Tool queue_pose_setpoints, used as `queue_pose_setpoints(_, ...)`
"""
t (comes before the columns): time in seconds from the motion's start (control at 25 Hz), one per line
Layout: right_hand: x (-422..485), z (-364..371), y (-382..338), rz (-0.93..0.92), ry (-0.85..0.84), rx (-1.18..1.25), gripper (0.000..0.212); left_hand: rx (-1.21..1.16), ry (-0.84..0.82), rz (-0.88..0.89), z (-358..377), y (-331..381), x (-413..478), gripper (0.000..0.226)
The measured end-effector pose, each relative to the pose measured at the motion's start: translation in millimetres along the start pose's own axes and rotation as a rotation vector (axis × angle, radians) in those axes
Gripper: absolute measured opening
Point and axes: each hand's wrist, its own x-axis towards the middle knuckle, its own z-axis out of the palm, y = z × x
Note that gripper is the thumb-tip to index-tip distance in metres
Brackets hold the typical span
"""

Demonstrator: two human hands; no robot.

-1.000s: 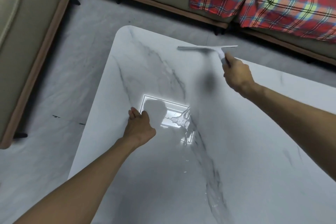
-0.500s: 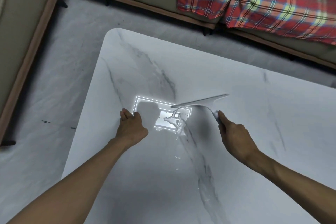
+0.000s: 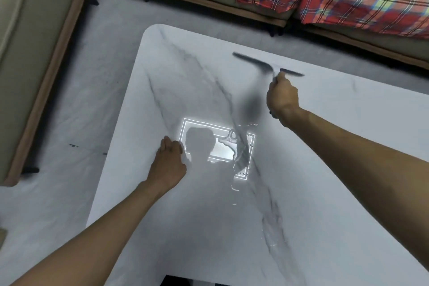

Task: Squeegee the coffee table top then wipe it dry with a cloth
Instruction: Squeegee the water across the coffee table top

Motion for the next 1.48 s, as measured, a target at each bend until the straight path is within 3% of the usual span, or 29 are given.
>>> queue_pose_setpoints(0.08, -35, 25, 6, -0.249, -0.043, -0.143, 0.041, 0.022, -0.025, 0.004, 5, -5, -7, 0.026)
queue_pose_setpoints(0.16, -75, 46, 25, -0.444, -0.207, -0.234, 0.049, -0.002, -0.023, -0.029, 5, -6, -11, 0.026)
queue_pose_setpoints(0.32, -109, 38, 81, -0.548, -0.310, -0.431, 0.051, -0.061, 0.000, -0.063, 9, 0, -16, 0.026)
queue_pose_setpoints(0.6, -93, -67, 174, -0.373, -0.270, -0.640, 0.045, -0.008, 0.054, -0.011, 24, 32, -21, 0.026)
queue_pose_setpoints(0.68, -88, -91, 176, -0.325, -0.262, -0.553, 0.041, -0.006, 0.054, 0.047, 28, 49, -17, 0.026)
queue_pose_setpoints(0.8, -52, -104, 150, -0.287, -0.115, -0.254, 0.044, -0.008, 0.015, 0.080, 36, 75, -8, 0.029)
queue_pose_setpoints(0.92, 13, -96, 113, -0.201, -0.016, -0.128, 0.048, 0.041, -0.135, 0.027, 43, 92, 3, 0.038)
queue_pose_setpoints(1.04, 45, -79, 100, -0.130, -0.008, -0.152, 0.025, 0.063, -0.231, -0.046, 42, 99, 14, 0.050)
queue_pose_setpoints(1.08, 40, -75, 104, -0.144, 0.001, -0.195, 0.022, 0.062, -0.248, -0.060, 41, 101, 16, 0.051)
queue_pose_setpoints(1.2, -5, -69, 136, -0.194, -0.016, -0.291, 0.038, 0.049, -0.279, -0.068, 38, 106, 18, 0.051)
queue_pose_setpoints(1.4, -101, -91, 192, -0.076, -0.202, -0.399, 0.044, 0.014, -0.311, -0.082, 36, 107, 21, 0.048)
queue_pose_setpoints(1.48, -105, -108, 195, -0.051, -0.195, -0.405, 0.044, 0.008, -0.315, -0.091, 35, 109, 24, 0.046)
